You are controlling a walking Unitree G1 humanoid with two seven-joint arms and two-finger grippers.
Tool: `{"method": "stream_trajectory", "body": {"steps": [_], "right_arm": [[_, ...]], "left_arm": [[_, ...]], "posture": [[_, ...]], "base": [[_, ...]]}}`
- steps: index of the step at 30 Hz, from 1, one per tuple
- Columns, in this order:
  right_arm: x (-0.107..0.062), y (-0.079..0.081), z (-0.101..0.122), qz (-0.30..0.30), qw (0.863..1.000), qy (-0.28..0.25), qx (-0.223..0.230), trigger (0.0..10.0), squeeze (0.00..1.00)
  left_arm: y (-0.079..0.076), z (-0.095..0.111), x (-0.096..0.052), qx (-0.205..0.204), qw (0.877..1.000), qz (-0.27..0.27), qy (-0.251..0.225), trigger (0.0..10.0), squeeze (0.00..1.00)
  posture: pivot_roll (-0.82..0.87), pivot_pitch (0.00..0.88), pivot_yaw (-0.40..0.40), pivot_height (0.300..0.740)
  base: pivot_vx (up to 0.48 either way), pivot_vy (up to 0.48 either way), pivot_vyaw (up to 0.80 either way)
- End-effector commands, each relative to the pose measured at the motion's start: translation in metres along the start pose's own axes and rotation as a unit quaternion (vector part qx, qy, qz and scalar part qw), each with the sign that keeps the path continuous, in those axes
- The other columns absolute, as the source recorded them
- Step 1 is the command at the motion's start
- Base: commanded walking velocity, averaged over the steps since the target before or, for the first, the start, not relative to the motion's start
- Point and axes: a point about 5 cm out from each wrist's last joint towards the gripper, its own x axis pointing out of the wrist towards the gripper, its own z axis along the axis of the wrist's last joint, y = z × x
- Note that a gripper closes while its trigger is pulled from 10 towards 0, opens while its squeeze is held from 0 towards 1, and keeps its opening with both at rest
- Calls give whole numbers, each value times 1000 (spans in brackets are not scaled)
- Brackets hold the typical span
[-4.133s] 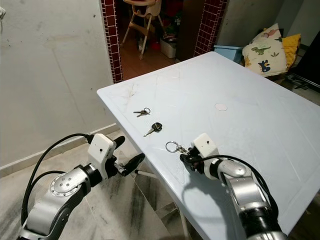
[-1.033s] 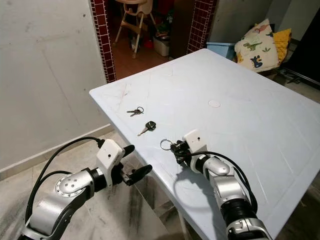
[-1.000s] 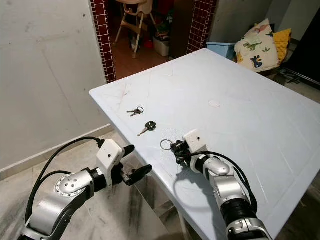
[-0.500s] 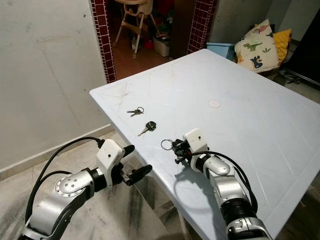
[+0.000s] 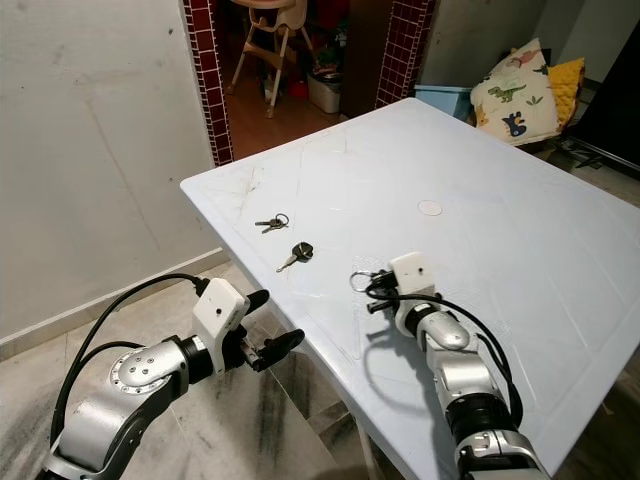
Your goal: Hang keys on a hook
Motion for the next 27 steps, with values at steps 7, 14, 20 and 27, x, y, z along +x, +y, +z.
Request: {"method": "stream_trajectory", "body": {"steps": [7, 14, 20, 27], "right_arm": [[1, -9, 26, -34, 997, -60, 23, 235, 0], [-1, -5, 55, -25, 992, -120, 31, 10000, 0], [-3, -5, 66, -23, 990, -135, 23, 10000, 0], [-8, 2, 76, -15, 989, -146, 24, 10000, 0]], "left_arm": [[1, 2, 0, 8, 1000, 4, -3, 10000, 0], [3, 3, 2, 10, 1000, 6, -7, 10000, 0], [2, 4, 5, 10, 1000, 5, -10, 10000, 0], [11, 10, 6, 20, 998, 52, -32, 10000, 0]], "posture": [[155, 0, -20, 740], [146, 0, -21, 740], [142, 0, -27, 740], [141, 0, -34, 740]], "base": [[0, 0, 0], [0, 0, 0], [0, 0, 0], [0, 0, 0]]}}
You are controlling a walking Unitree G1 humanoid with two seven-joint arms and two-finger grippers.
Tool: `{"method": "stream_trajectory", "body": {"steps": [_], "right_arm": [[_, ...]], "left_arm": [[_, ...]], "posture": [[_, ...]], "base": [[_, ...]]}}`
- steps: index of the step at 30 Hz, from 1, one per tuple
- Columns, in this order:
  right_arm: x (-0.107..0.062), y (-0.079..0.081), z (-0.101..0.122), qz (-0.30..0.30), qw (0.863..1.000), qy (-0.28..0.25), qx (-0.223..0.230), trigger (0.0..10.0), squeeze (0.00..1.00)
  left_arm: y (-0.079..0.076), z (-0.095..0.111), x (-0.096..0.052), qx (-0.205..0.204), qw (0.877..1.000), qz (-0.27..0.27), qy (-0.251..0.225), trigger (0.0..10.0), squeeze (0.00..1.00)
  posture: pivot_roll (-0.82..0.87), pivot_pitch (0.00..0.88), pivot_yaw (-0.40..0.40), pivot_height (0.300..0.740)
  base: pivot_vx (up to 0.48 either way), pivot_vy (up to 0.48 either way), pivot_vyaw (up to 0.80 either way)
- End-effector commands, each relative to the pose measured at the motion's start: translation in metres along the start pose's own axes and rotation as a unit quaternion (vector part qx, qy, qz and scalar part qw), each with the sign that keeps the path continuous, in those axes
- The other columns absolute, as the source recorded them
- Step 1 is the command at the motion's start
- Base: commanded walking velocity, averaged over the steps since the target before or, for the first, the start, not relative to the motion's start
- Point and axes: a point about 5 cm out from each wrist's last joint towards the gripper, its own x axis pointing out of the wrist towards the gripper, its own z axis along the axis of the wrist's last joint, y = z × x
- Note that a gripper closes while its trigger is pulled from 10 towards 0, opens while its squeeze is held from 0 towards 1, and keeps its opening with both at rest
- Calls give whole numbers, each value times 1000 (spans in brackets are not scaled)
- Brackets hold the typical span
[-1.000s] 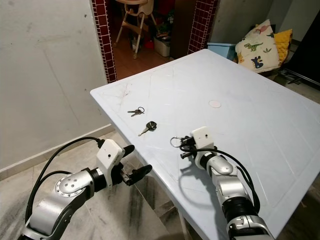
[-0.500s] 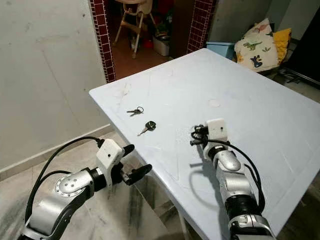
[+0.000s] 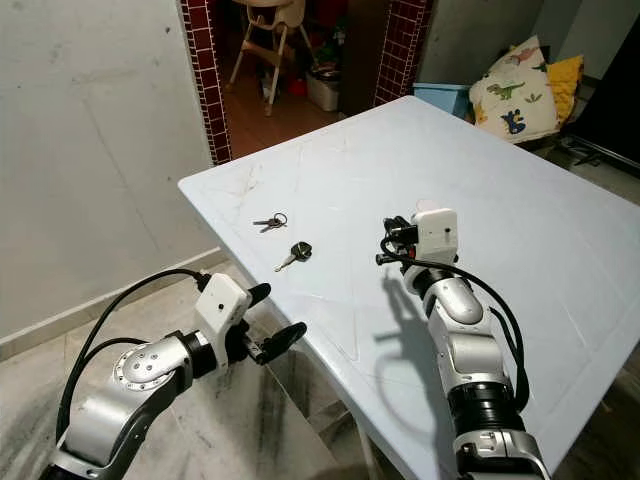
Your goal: Hang keys on a hook
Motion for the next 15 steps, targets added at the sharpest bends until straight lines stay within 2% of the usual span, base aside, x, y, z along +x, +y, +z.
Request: {"method": "stream_trajectory", "body": {"steps": [1, 2, 4, 8, 13, 15], "right_arm": [[-1, 4, 8, 3, 1000, -12, 2, 10000, 0], [-2, 6, 11, 0, 1000, -15, 4, 10000, 0], [-4, 6, 12, -4, 1000, -16, 4, 10000, 0], [-14, 14, 20, -32, 998, -37, 35, 10000, 0], [-28, 25, 23, -57, 995, -48, 69, 10000, 0], [-38, 34, 21, -80, 990, -48, 103, 10000, 0]], "left_arm": [[11, 9, 1, 16, 999, 42, -20, 10000, 0], [17, 14, 1, 21, 997, 71, -33, 10000, 0], [19, 17, 2, 26, 995, 87, -40, 10000, 0], [31, 26, -1, 25, 987, 148, -65, 10000, 0], [31, 25, -5, 37, 983, 168, -68, 10000, 0], [31, 24, -6, 37, 980, 180, -71, 10000, 0]], "posture": [[141, 0, -34, 740], [141, 0, -34, 740], [136, 0, -38, 740], [126, 0, -41, 740], [116, 0, -40, 740], [99, 0, -35, 740]], "base": [[0, 0, 0], [0, 0, 0], [0, 0, 0], [0, 0, 0], [0, 0, 0], [0, 0, 0]]}}
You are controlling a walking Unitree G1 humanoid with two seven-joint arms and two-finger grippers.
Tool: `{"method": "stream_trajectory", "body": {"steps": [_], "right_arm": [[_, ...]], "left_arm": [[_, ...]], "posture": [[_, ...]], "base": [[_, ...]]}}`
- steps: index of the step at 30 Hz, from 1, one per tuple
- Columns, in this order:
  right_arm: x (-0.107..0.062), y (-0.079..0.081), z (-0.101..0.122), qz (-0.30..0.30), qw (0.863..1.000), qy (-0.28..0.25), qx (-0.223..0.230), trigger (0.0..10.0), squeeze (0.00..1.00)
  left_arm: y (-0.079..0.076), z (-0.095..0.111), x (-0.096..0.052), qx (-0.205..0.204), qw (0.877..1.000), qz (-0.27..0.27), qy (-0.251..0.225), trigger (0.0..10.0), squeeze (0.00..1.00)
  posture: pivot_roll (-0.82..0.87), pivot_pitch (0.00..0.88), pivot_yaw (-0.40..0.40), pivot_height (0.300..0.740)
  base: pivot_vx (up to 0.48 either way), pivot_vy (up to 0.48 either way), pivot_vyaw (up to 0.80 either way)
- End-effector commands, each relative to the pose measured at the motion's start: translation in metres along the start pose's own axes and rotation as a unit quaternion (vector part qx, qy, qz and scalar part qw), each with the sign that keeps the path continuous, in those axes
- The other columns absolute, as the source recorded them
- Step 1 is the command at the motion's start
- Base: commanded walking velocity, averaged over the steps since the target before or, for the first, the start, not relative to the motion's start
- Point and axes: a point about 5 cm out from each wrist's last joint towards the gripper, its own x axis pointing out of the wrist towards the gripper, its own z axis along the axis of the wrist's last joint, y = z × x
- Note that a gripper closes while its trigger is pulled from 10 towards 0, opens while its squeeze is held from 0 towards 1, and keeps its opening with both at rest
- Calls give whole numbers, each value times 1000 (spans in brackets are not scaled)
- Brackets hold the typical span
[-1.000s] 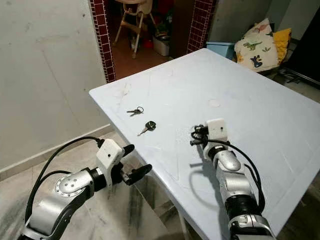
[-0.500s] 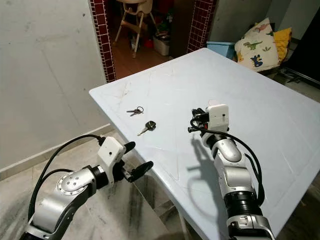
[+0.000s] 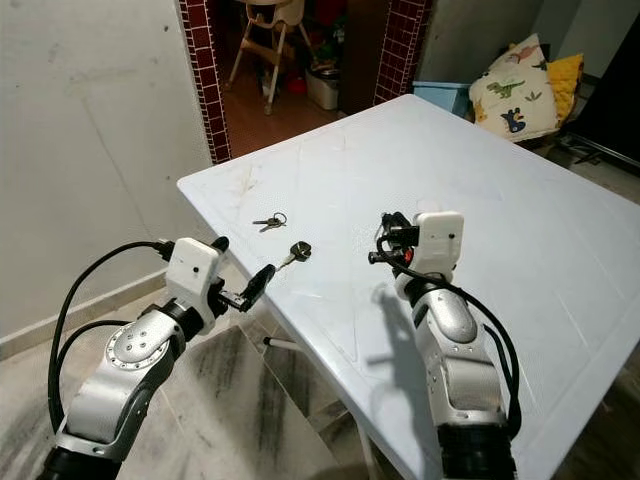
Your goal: Hang keys on a hook
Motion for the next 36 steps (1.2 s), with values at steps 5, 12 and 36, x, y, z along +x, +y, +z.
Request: {"method": "stream_trajectory", "body": {"steps": [5, 12, 36], "right_arm": [[-17, 18, -2, -22, 999, 1, 34, 10000, 0], [-19, 30, -5, -22, 998, 19, 51, 10000, 0], [-9, 16, 5, -45, 997, 27, 49, 10000, 0]], "left_arm": [[0, 2, -1, 1, 1000, 25, -9, 10000, 0], [1, 5, 6, 1, 1000, 27, -14, 10000, 0], [2, 4, 15, -21, 999, 49, -7, 10000, 0]], "posture": [[87, 0, -28, 740], [86, 0, -29, 740], [94, 0, -33, 740]], "base": [[0, 0, 103], [0, 0, 800], [0, 0, 800]]}}
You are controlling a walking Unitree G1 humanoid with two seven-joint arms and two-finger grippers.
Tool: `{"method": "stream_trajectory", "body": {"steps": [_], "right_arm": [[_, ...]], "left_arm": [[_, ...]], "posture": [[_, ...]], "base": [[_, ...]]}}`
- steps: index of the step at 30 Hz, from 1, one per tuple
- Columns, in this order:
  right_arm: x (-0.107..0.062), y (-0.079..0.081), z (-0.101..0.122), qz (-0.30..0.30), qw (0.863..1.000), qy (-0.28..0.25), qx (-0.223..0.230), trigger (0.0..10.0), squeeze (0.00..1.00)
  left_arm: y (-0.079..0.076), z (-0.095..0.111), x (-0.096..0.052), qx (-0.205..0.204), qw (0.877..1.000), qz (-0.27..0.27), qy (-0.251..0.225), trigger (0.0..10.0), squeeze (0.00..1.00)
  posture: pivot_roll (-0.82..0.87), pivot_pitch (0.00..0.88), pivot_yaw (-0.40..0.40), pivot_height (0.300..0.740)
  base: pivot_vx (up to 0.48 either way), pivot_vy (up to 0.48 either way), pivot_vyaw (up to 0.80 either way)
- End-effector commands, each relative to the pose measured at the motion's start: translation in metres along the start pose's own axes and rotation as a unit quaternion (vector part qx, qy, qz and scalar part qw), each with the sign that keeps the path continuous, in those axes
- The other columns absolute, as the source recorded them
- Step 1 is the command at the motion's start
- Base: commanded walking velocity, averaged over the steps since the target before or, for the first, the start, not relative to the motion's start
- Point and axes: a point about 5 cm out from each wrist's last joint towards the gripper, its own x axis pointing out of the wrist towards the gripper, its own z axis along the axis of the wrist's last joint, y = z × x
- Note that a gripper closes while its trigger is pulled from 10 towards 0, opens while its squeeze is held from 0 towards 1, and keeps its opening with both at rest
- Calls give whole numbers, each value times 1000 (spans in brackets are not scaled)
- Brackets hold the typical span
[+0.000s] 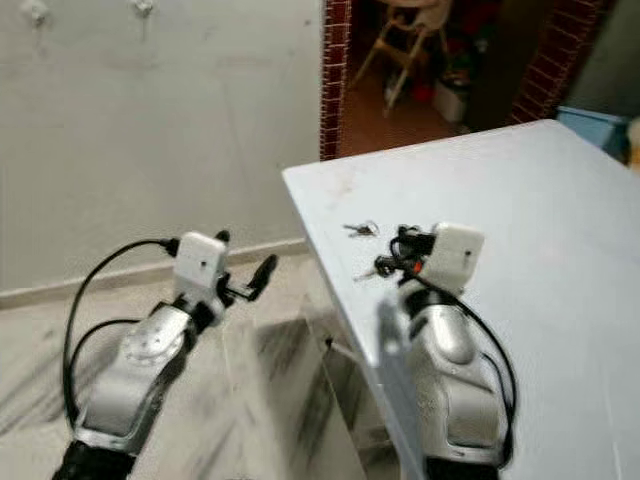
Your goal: Hang keys on a hook
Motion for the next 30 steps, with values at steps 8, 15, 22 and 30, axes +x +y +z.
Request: {"method": "stream_trajectory", "body": {"steps": [8, 15, 22, 30], "right_arm": [[5, -1, 4, 1, 1000, 0, 1, 10000, 0], [6, -1, 3, 1, 1000, 1, 1, 10000, 0], [6, 1, 0, 3, 1000, 7, 0, 10000, 0], [9, -1, 1, 1, 1000, 7, -1, 10000, 0]], "left_arm": [[-3, -6, -1, -11, 1000, 2, 19, 10000, 0], [-5, -7, -2, -17, 1000, -1, 21, 10000, 0], [-4, -9, -2, -31, 999, -4, 30, 10000, 0], [-5, -9, -1, -38, 999, -5, 33, 10000, 0]], "posture": [[106, 0, -36, 740], [107, 0, -34, 740], [106, 0, -36, 740], [110, 0, -35, 740]], "base": [[0, 0, 694], [0, 0, 0], [0, 0, 0], [0, 0, 0]]}}
